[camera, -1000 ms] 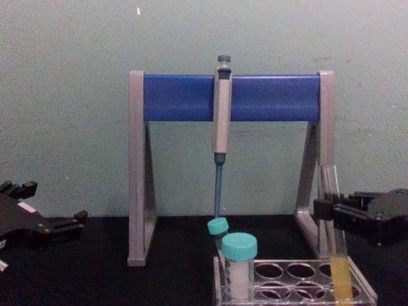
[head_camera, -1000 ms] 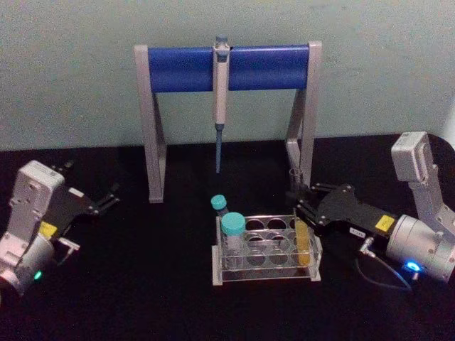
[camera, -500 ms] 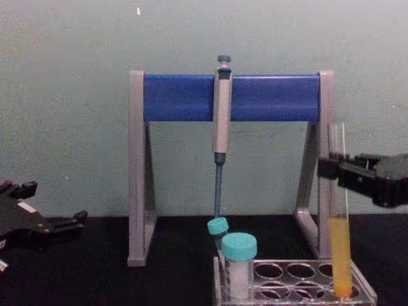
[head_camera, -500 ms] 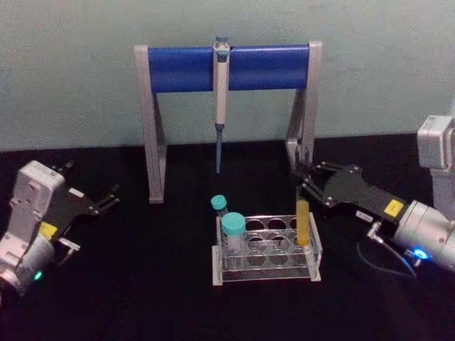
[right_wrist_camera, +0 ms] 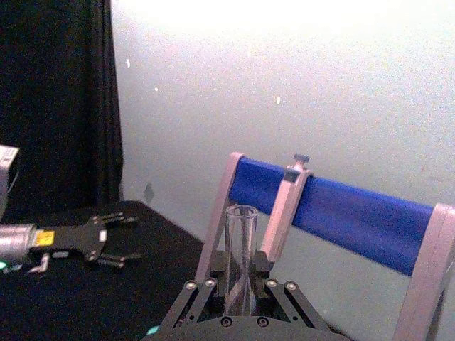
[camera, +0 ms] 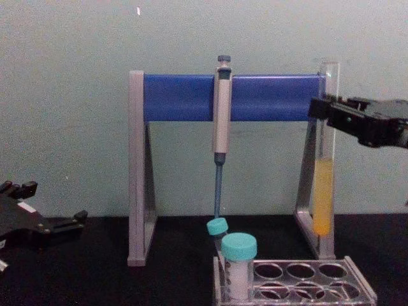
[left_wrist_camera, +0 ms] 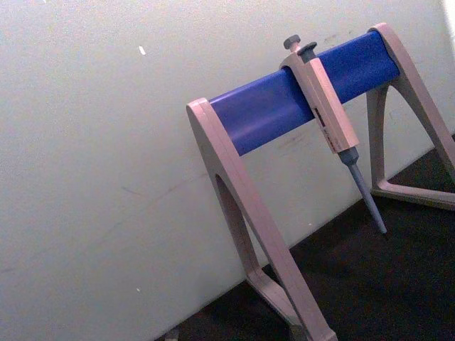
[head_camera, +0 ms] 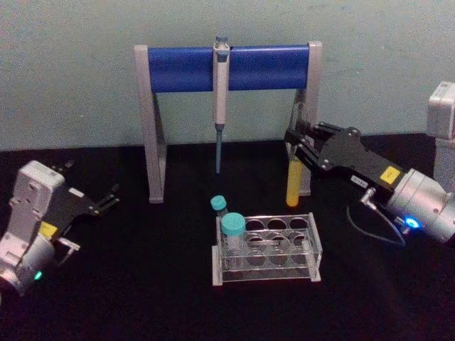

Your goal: Pick up the test tube from the test tube rack, shake it, then place it back into the test tube rack.

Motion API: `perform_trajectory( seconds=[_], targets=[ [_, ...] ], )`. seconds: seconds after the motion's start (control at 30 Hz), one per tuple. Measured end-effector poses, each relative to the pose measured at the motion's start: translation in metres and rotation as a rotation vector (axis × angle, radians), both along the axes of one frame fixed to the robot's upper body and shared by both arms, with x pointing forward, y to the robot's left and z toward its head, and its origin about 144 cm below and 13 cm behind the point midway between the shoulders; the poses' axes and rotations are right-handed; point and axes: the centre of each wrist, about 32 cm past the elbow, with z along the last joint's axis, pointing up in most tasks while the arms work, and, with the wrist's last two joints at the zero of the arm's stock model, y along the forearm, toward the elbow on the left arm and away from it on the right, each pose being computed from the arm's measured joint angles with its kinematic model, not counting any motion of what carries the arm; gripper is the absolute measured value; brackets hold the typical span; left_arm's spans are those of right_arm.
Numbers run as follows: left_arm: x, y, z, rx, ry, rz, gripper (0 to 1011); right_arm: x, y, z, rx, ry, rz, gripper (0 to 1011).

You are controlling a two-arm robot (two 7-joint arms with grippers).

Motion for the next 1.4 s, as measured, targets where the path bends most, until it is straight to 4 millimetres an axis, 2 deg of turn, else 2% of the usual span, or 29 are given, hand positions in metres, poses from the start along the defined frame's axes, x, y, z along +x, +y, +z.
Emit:
perform_trajectory(
  seconds=[0.23,0.7,1.07,1.4],
  targets=[
    [0.0,0.0,0.0,0.0,0.0,0.0,1001,0.014,0.005,-0.003,0.035,-0.029,0.001,230],
    [0.0,0.0,0.0,0.0,0.0,0.0,1001,0.019,0.009,-0.009,0.071,-0.031,0.037,230],
    [0.0,0.0,0.0,0.0,0.0,0.0,1001,0.016,0.01,-0.009,0.06,-0.034,0.087,230],
    [0.0,0.0,0.0,0.0,0.0,0.0,1001,0.0,0.005,-0.014,0.045,-0.022,0.167,230]
  ],
)
